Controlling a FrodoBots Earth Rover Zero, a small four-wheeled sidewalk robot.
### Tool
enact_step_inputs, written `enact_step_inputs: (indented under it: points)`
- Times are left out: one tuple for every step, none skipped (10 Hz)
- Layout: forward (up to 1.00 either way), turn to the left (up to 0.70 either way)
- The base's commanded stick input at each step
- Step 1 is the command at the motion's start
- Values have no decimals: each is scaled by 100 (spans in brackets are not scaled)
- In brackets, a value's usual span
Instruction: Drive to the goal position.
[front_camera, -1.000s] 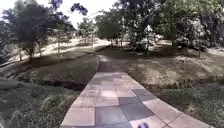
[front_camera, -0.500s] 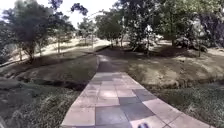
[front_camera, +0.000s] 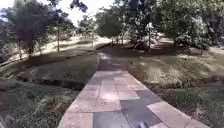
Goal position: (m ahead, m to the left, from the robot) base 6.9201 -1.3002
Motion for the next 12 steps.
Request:
enact_step_inputs:
  points:
    - [100,0]
    - [100,0]
    - [100,0]
    - [100,0]
    - [41,0]
    - [0,0]
    - [0,0]
    - [0,0]
    - [0,0]
    - [0,0]
    - [0,0]
    - [0,0]
